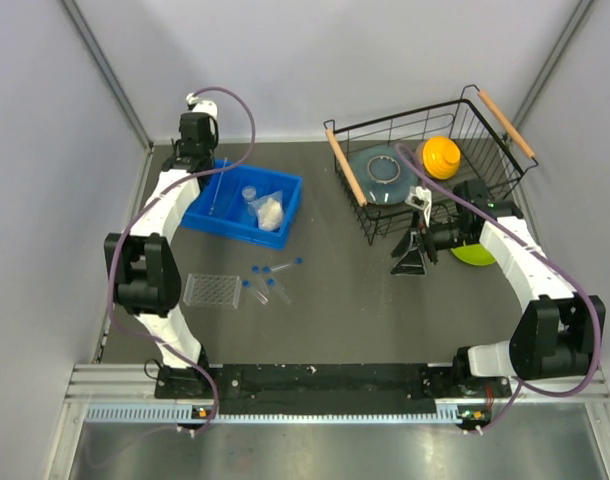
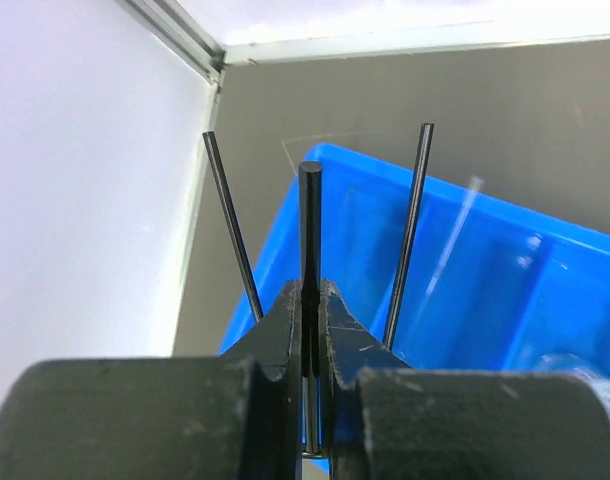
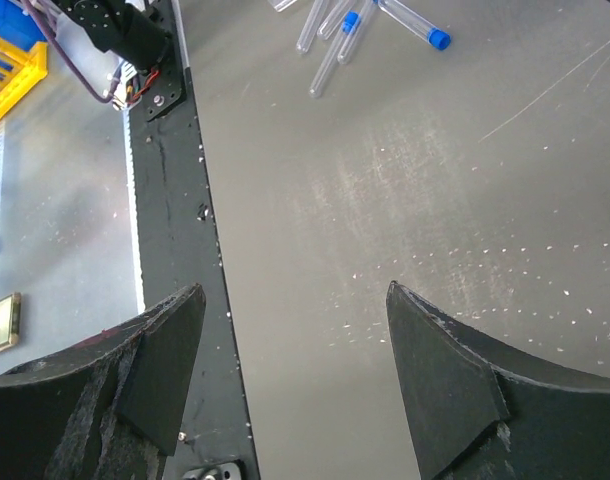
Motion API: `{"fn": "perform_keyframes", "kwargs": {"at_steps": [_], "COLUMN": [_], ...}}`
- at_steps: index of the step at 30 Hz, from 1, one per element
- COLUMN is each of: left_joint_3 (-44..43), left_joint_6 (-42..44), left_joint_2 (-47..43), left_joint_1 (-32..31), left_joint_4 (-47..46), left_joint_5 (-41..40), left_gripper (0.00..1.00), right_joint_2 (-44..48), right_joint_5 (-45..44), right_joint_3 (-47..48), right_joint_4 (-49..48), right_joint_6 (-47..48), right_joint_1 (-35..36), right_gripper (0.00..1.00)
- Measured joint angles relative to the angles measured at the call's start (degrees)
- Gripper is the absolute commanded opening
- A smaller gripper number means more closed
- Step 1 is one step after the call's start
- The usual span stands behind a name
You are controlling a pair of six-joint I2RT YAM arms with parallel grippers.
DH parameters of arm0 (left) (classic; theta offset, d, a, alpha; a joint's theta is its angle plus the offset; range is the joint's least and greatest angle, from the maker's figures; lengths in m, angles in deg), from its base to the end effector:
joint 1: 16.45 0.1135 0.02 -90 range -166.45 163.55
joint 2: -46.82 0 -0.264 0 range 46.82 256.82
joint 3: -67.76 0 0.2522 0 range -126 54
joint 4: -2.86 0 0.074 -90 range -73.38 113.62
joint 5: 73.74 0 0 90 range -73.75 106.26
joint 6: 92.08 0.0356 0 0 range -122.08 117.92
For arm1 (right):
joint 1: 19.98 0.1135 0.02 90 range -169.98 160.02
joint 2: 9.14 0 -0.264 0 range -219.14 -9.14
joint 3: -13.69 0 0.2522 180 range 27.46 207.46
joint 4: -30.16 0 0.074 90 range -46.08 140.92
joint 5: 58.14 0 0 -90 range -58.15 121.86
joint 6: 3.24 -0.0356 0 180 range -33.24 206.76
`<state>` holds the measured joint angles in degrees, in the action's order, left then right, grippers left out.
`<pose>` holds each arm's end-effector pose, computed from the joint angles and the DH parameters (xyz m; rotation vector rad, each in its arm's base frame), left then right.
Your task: Organize the chemistry lab equipment
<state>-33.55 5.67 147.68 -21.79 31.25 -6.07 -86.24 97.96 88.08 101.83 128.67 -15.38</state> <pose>0.4159 -0.0253 0.3247 -0.0081 2.0455 0.4265 0.2334 0.0514 0.2738 -1.0613 1.9665 1.2744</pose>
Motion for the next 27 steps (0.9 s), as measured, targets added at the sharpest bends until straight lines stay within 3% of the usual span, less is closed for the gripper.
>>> {"fn": "perform_keyframes", "kwargs": {"at_steps": [12,15,22,27], "left_joint_3": [-2.29,-2.29,-2.1,-0.68], "left_joint_6": [8.02,8.55,8.83,7.76], "left_joint_2": [8.44,9.38,9.94,9.11], "left_joint_1": [2.05,2.1,2.1,2.1], "left_joint_4": [-3.63,-3.82,-4.39,-4.35], "left_joint_5": [-2.64,-2.8,-3.65,-3.43], "left_gripper": [0.01,0.08,0.44,0.56], "right_joint_2": [-1.9,-1.95,-1.95,-1.95], "right_joint_5": [0.85,0.87,0.9,0.9], "right_joint_3": [-0.33,-0.33,-0.33,-0.33], "right_joint_4": [-0.35,-0.37,-0.48,-0.48], "right_joint_6": [1.22,1.53,1.57,1.57], "right_joint_1": [0.0,0.0,0.0,0.0], "right_gripper": [0.74,0.74,0.74,0.74]}}
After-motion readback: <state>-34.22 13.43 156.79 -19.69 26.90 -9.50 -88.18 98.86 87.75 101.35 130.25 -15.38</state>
